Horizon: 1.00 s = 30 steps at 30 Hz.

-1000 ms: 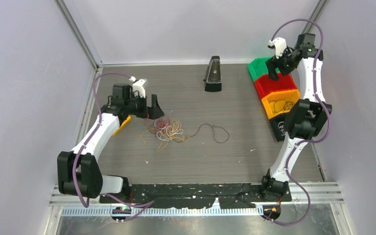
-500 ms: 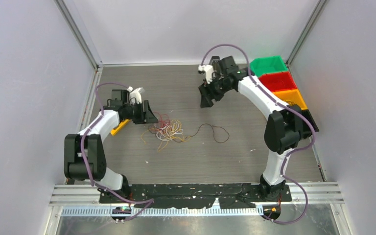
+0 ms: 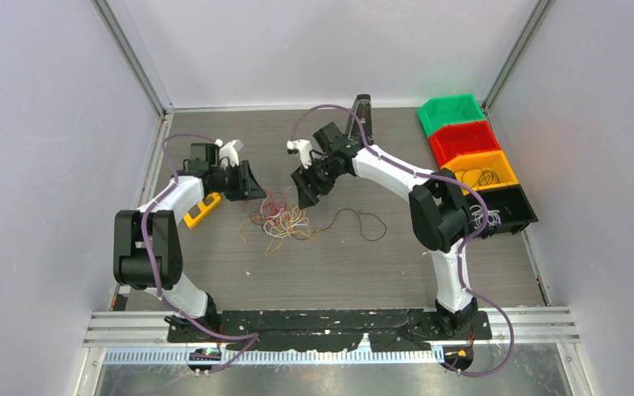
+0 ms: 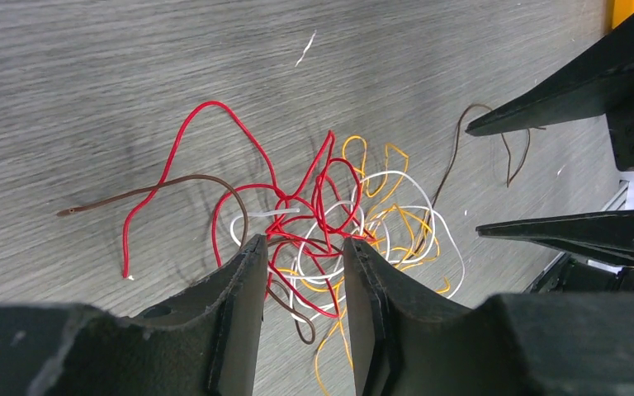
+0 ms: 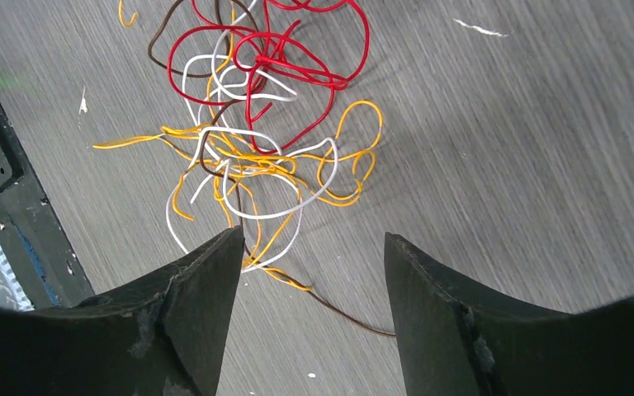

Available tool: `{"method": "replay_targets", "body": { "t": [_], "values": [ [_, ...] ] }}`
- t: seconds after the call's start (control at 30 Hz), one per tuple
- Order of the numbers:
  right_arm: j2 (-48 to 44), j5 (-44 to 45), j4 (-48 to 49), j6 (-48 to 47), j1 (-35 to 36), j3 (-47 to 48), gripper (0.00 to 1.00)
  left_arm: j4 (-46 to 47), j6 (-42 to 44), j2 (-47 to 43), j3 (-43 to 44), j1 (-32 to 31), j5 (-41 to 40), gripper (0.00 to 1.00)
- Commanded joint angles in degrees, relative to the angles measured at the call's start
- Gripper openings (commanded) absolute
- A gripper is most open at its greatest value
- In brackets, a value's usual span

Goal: Untangle the cables

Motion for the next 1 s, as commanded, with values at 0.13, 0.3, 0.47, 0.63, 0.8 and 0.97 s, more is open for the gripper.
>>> {"method": "replay_targets", "body": {
  "t": [0.13,0.3,0.47,0.63,0.8,0.97],
  "values": [
    [-1.23,0.13,2.17,0.45,0.88,-2.37,0.68,3.16,-1.64,0.04,-1.04,0.22,2.26,0.47],
    [-0.7,2.2,2.69,1.67,2.03,-2.86,0.71,3.08,-1.8,-0.42,-2.43,0.22,2.42,0.5],
    [0.1,4.59,3.58,2.86,4.45,-2.01,0.74,2.35,-1.46,-1.53,-3.31,0.22,3.59,0.57],
    [1.3,5.75,3.7,3.84,5.8,-1.81,0.75,0.07,1.11,-2.62,-3.04,0.22,3.63,0.61],
    [2.54,7.95,3.68,3.82,6.6,-2.21,0.75,-0.28,0.34,-2.43,-2.95,0.22,3.9,0.62],
    [3.52,8.97,3.8,2.88,6.8,-3.18,0.6,0.22,-0.34,-2.08,-4.49,-0.31,4.95,0.6]
  ]
}}
